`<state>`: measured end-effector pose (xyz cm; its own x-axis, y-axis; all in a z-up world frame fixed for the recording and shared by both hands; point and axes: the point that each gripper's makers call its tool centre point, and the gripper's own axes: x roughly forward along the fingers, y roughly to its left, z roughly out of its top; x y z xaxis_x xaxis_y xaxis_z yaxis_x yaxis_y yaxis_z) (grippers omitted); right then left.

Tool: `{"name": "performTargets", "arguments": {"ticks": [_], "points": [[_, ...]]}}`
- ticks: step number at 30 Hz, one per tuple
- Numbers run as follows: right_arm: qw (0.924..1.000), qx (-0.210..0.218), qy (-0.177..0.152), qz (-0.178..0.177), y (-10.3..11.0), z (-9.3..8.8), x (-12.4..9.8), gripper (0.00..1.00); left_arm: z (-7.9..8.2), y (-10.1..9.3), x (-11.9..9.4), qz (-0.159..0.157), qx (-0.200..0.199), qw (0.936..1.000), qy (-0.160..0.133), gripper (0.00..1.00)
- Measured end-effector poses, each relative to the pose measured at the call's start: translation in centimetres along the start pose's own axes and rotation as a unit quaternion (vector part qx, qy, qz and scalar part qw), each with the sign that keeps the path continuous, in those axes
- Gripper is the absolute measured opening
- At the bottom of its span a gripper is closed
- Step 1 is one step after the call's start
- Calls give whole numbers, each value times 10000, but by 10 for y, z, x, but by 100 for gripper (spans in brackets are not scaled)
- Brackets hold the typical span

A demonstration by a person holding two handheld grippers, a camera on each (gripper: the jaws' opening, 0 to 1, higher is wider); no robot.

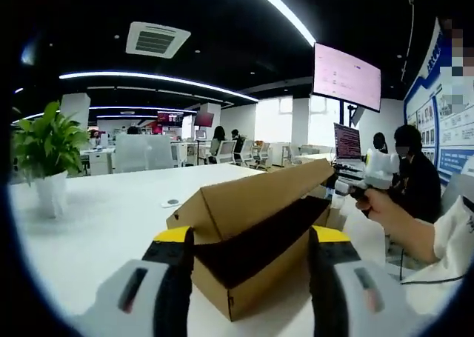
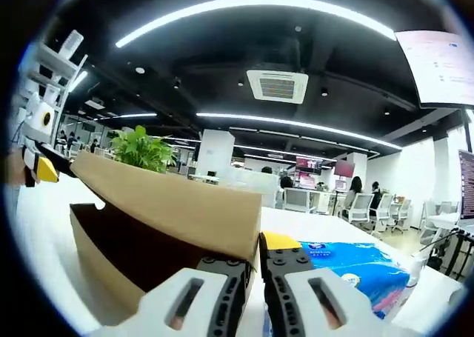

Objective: Operate the shoe box by opening the lid, removing the specified soft item, and placing it in the target area until the item is outside and the box remains undamaged.

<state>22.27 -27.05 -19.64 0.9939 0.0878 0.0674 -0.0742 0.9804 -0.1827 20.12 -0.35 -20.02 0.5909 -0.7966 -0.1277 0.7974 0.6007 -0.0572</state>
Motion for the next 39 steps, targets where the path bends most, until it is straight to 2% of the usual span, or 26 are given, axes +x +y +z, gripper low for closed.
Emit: {"name": "performTargets", "arguments": {"ticks": [2, 4, 6, 8, 9, 10, 13, 15, 17, 19, 25, 35, 39], "points": [[9975, 646, -27, 299, 4, 1, -1, 8, 1, 1, 0, -5, -62, 10000, -14, 64], [9966, 645, 86, 512, 5, 0, -1, 11, 4, 3, -1, -16, -132, 9999, -75, 63], [9969, 531, 90, 575, 6, 2, -1, 14, 5, 3, -1, -32, -167, 9998, -79, 63], [9939, 530, 187, 952, 18, 2, -3, 25, 5, 3, 0, -34, -167, 9998, -75, 64], [9930, 598, 230, 990, 20, 1, -3, 28, 5, 3, 1, -30, -169, 9998, -64, 65], [9928, 483, 197, 1076, 22, 3, -3, 31, 3, 2, 2, -41, -78, 10000, -19, 66], [9863, 473, 258, 1557, 36, 1, -6, 43, 2, 6, 1, 45, -83, 10000, 2, 66], [9855, 428, 292, 1614, 38, 0, -8, 47, 1, 8, 0, 14, -181, 9998, -5, 67], [9786, 513, 286, 1973, 50, -1, -12, 54, -1, 9, -1, 9, -258, 9997, 2, 69], [9758, 600, 292, 2081, 55, -1, -13, 61, -1, 11, -2, 26, -315, 9995, -37, 71], [9704, 467, 276, 2353, 67, -2, -16, 75, -4, 12, -1, 47, -306, 9995, -59, 75], [9612, 1126, 141, 2515, 65, 0, -18, 76, -13, 13, -2, 67, -238, 9997, -61, 73], [9629, 1144, 196, 2436, 66, -6, -16, 73, -20, 13, -1, 64, -273, 9996, -8, 72]]}}
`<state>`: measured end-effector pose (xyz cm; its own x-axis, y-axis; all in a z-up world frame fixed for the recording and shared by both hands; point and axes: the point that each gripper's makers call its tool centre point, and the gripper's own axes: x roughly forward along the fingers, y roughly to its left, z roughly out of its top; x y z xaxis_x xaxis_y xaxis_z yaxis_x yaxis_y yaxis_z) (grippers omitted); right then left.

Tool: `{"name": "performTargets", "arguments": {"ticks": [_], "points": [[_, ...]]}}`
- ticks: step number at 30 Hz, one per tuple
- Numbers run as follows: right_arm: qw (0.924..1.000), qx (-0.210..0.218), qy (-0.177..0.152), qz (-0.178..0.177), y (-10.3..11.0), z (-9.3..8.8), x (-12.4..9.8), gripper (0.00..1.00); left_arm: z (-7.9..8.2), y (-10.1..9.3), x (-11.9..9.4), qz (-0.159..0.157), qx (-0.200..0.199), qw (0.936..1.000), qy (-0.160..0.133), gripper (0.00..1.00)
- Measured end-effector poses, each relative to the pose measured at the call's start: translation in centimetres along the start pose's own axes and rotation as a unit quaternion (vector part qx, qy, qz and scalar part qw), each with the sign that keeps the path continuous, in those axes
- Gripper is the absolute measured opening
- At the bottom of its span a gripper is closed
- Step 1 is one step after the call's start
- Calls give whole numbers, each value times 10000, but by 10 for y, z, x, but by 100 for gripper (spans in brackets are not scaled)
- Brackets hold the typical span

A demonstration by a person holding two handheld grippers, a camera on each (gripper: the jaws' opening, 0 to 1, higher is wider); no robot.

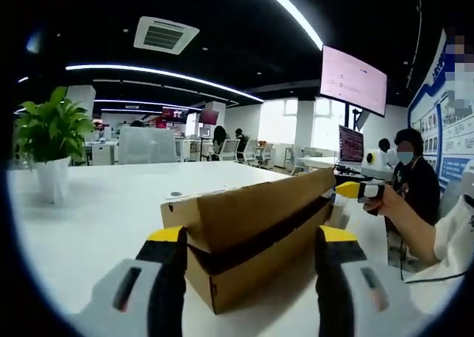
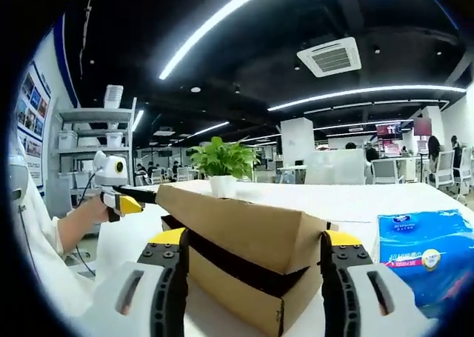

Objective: Operate the shoe box by opening the lid, removing the specified soft item, and placing it in the target area until the item is outside and the box remains undamaged.

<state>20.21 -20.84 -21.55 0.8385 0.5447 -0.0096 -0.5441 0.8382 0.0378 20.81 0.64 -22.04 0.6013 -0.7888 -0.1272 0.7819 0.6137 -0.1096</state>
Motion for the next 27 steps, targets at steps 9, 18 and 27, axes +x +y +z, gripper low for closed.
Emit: {"name": "performTargets", "arguments": {"ticks": [9, 18, 27], "points": [[9992, -291, 115, -256, -5, -11, 3, 67, -9, 5, 3, 114, -23, 9999, 79, 67], [9979, -452, 241, -385, -4, -24, 4, 65, -21, 7, 5, 203, 46, 9995, 219, 67], [9972, -555, 298, -395, -4, -26, 2, 65, -23, 10, 5, 205, 106, 9993, 287, 65]]}}
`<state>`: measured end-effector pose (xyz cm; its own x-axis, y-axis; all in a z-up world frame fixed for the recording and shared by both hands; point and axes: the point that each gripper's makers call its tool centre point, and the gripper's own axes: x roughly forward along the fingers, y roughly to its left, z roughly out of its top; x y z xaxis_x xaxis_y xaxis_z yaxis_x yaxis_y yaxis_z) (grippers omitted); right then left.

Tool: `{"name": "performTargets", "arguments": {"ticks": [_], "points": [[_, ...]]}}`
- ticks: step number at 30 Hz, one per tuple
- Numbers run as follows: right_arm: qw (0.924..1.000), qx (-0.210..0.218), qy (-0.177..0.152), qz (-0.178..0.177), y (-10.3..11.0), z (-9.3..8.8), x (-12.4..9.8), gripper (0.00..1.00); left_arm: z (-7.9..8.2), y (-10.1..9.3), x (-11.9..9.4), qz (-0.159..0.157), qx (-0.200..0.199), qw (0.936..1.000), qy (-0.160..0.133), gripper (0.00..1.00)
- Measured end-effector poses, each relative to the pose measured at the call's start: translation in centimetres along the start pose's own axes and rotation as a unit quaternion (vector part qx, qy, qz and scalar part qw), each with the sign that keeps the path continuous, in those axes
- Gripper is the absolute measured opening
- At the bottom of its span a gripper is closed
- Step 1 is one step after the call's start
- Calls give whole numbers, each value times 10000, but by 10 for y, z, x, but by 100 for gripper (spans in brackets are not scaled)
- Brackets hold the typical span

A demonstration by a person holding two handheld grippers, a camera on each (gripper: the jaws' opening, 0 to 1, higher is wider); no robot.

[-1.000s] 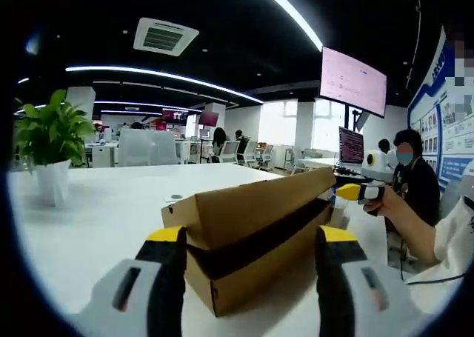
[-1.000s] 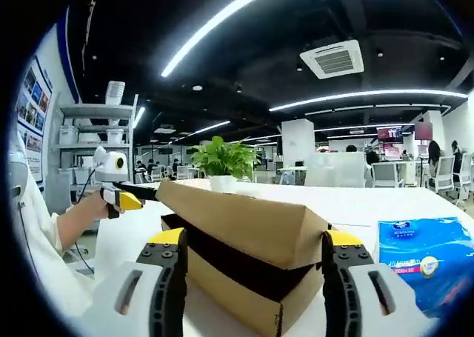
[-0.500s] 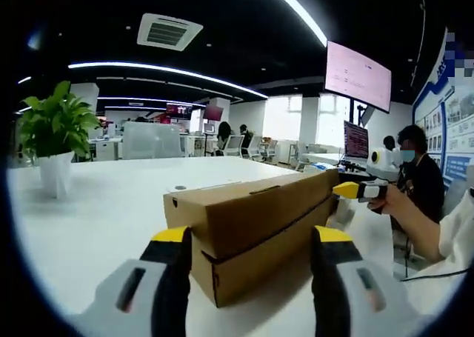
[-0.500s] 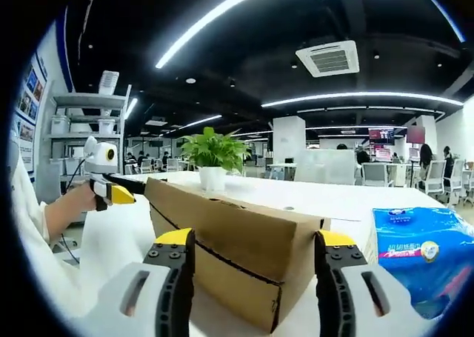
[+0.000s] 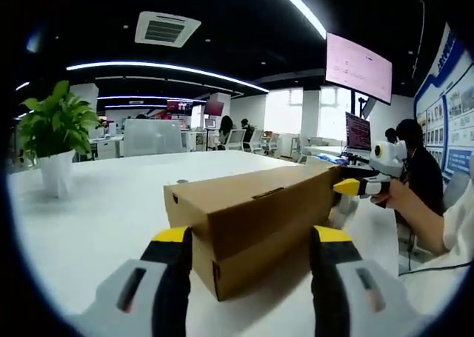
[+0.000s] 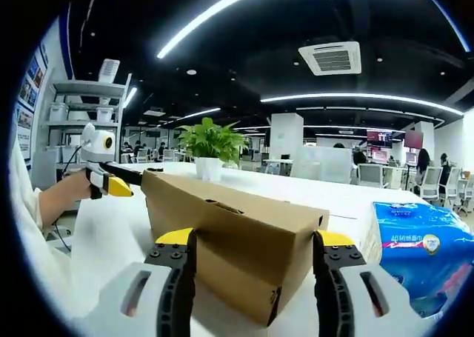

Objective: Operate the shoe box by opening the lid, removing the specified soft item, and placing it in the target area until the item is outside and the box remains undamaged.

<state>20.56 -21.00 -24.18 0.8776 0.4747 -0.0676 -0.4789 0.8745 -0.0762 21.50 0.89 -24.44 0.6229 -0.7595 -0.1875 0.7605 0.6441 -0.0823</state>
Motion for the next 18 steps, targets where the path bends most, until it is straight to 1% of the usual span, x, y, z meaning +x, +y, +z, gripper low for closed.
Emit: {"name": "performTargets", "arguments": {"ticks": [2, 4, 6, 8, 11, 12, 13, 14, 16, 18], "points": [[10000, -79, 26, 22, 0, -1, -1, 64, -3, 1, 0, -13, 20, 10000, 85, 65], [9999, -53, 24, 96, 0, 1, -4, 62, -2, 1, -1, 6, 17, 9999, 102, 65], [9999, 12, 1, 124, -1, 3, -6, 62, 1, 1, -2, 12, 27, 10000, 59, 65], [9999, -22, -1, 138, 0, 4, -6, 61, 2, 1, -2, 32, 60, 10000, 47, 65], [9998, -153, 102, 109, 2, 0, -5, 62, 1, 1, -1, 88, 202, 9997, 76, 65], [9996, -235, 139, 104, 2, -2, -5, 62, 0, 0, -1, 99, 257, 9996, 79, 64], [9990, -408, 168, 110, 1, -3, -6, 61, -1, 1, -1, 115, 321, 9993, 125, 64], [9983, -567, 128, 80, 1, -1, -6, 61, -2, 1, -1, 148, 420, 9989, 145, 64], [9950, -1000, 44, 61, 2, 3, -8, 61, -3, 2, -1, 199, 627, 9977, 179, 63], [9914, -1305, 78, -1, 1, 5, -9, 61, -2, 2, -2, 230, 774, 9966, 160, 62]]}}
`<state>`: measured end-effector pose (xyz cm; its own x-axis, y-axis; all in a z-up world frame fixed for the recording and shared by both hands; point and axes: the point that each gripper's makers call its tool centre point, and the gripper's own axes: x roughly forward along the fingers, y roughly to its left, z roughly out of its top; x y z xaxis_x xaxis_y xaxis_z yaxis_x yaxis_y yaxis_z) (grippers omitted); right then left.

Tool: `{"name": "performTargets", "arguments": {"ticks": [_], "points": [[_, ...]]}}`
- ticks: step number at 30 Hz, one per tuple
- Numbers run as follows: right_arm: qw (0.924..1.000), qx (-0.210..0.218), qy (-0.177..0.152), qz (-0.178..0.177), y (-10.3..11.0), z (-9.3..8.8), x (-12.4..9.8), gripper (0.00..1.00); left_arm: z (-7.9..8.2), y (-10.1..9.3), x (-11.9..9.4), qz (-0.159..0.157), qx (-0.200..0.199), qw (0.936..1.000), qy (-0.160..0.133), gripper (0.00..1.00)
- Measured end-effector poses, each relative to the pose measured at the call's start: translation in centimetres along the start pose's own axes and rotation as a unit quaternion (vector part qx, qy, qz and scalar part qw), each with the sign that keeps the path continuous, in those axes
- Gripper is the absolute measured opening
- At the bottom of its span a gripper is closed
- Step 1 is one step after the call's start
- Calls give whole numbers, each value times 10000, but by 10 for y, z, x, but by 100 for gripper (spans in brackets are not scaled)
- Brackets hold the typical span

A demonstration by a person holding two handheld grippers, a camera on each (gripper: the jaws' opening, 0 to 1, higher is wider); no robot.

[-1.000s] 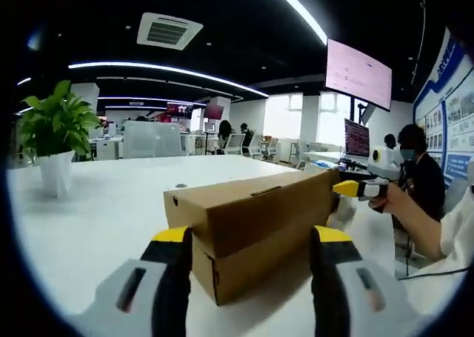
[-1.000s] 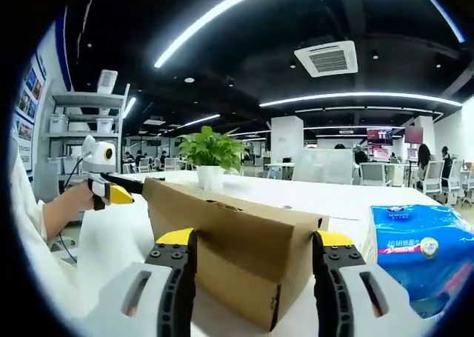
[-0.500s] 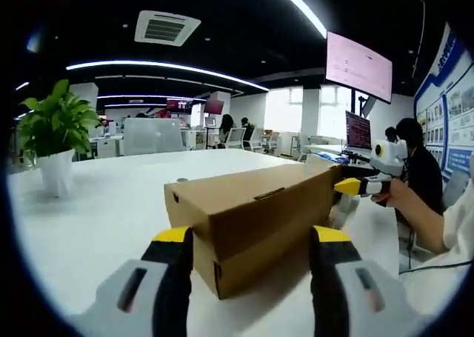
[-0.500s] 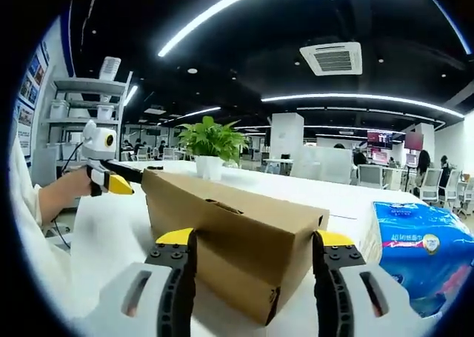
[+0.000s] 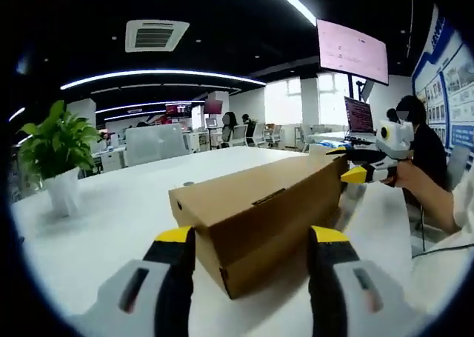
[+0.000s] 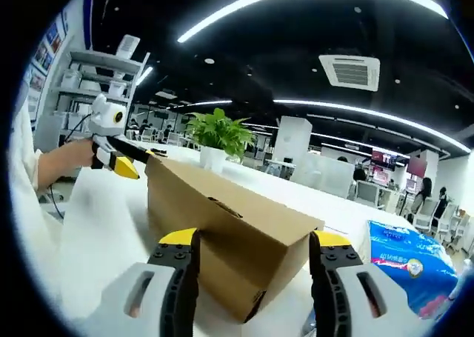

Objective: Operate the shoe box by opening the lid, removing the specified soft item, and placing it in the target area until the item is outside and the box remains undamaged.

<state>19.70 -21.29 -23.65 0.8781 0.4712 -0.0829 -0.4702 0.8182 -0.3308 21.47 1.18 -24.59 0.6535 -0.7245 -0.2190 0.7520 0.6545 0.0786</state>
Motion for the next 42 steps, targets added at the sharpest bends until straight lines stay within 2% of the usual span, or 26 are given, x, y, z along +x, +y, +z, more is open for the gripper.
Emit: {"name": "performTargets", "arguments": {"ticks": [2, 3, 5, 6, 7, 8, 9, 12, 14, 16, 18, 20, 22, 23, 24, 25, 28, 30, 31, 33, 34, 35, 37, 39, 40, 42], "points": [[9993, -371, -12, -13, 0, 2, -1, 61, 7, 1, -1, 20, 425, 9989, -185, 62], [9975, -700, -51, 26, 1, 4, -3, 61, 11, 0, -2, 17, 630, 9976, -280, 63], [9934, -1131, -200, 68, 4, 9, -5, 58, 15, -4, -5, -112, 826, 9958, -387, 65], [9915, -1260, -244, 223, 9, 11, -6, 58, 15, -3, -7, -79, 1184, 9922, -387, 66], [9895, -1346, -359, 379, 14, 14, -7, 58, 15, 1, -9, 77, 1343, 9903, -358, 66], [9883, -1365, -497, 467, 19, 19, -8, 58, 13, 4, -10, 160, 1461, 9887, -298, 67], [9872, -1429, -501, 502, 21, 21, -10, 58, 12, 4, -10, 149, 1581, 9870, -240, 67], [9817, -1731, -584, 546, 26, 26, -11, 56, 11, 3, -14, 162, 1659, 9855, -334, 65], [9754, -2069, -535, 537, 28, 28, -12, 53, 18, 4, -18, 273, 2148, 9747, -548, 59], [9705, -2284, -509, 588, 32, 28, -13, 52, 20, 1, -21, 311, 2591, 9635, -601, 56], [9653, -2407, -513, 879, 41, 25, -13, 50, 19, -1, -21, 308, 2683, 9612, -555, 56], [9570, -2689, -533, 951, 44, 25, -15, 50, 20, -6, -21, 228, 2822, 9574, -562, 54], [9558, -2690, -587, 1035, 47, 27, -16, 50, 20, -11, -19, 137, 3110, 9490, -494, 52], [9534, -2760, -594, 1064, 48, 28, -17, 51, 19, -13, -18, 166, 3308, 9425, -439, 52], [9516, -2812, -581, 1096, 49, 27, -17, 50, 17, -11, -17, 231, 3399, 9395, -352, 52], [9489, -2936, -473, 1056, 47, 24, -16, 50, 12, -9, -14, 284, 3468, 9373, -175, 52], [9342, -3461, -123, 864, 39, 12, -12, 47, 9, -5, -12, 449, 3761, 9255, -62, 52], [9315, -3536, -127, 846, 40, 10, -11, 46, 3, -6, -11, 413, 4031, 9142, 53, 52], [9291, -3609, -137, 799, 39, 11, -11, 46, 2, -4, -11, 531, 4144, 9085, 104, 51], [9262, -3709, -132, 665, 37, 13, -12, 45, -1, -4, -10, 546, 4229, 9044, 159, 50], [9230, -3795, -103, 631, 36, 13, -12, 45, -1, -2, -10, 611, 4321, 8995, 191, 49], [9164, -3959, -26, 580, 34, 12, -13, 45, -1, 0, -9, 682, 4316, 8993, 174, 48], [9121, -4065, 51, 523, 33, 10, -12, 45, -2, 4, -8, 744, 4315, 8987, 237, 47], [9043, -4238, 120, 500, 32, 7, -12, 38, -5, 5, -8, 757, 4380, 8952, 330, 45], [9039, -4250, 147, 457, 30, 6, -12, 37, -6, 6, -8, 791, 4390, 8943, 368, 44], [9070, -4186, 161, 429, 28, 6, -12, 40, -6, 5, -9, 806, 4459, 8906, 378, 43]]}}
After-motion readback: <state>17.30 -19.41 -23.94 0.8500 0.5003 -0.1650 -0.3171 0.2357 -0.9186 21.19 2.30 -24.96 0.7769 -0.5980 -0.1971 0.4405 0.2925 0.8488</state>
